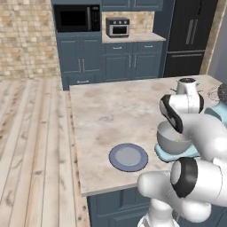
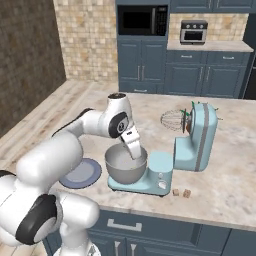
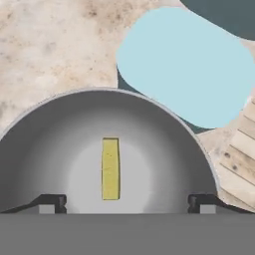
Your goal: Add butter and sugar cubes to the stand mixer bowl and then turn on the stand mixer to begin making frosting.
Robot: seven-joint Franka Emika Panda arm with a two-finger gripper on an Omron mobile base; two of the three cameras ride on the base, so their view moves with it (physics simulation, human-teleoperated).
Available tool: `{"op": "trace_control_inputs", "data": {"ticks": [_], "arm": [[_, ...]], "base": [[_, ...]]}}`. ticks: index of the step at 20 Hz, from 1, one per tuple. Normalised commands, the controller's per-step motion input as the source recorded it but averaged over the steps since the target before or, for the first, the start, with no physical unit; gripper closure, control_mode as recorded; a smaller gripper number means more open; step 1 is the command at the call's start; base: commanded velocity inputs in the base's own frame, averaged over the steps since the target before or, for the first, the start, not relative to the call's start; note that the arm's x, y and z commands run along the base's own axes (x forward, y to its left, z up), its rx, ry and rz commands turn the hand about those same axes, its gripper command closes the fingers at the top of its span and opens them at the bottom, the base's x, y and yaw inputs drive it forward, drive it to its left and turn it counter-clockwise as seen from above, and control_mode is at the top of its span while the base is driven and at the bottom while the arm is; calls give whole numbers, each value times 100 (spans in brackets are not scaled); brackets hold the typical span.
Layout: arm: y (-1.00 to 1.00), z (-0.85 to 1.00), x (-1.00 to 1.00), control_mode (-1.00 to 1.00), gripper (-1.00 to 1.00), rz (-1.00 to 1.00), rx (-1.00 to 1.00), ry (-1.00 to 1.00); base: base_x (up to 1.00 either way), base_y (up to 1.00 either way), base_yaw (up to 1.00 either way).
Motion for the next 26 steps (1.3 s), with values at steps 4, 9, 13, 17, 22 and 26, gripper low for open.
{"op": "trace_control_inputs", "data": {"ticks": [4, 9, 13, 17, 22, 26], "arm": [[37, 59, -81, -100, -100, 0, -15, -9], [20, -23, -97, -100, -100, 0, -6, -9], [-37, 8, -89, -100, -100, 8, -6, -34], [-65, 17, -58, -100, -100, 16, -5, -29], [-61, -2, -19, -100, -100, 26, -1, -16], [-61, -14, 1, -100, -100, 28, 0, 0]], "base": [[0, 0, 0], [0, 0, 0], [0, 0, 0], [0, 0, 0], [0, 0, 0], [0, 0, 0]]}}
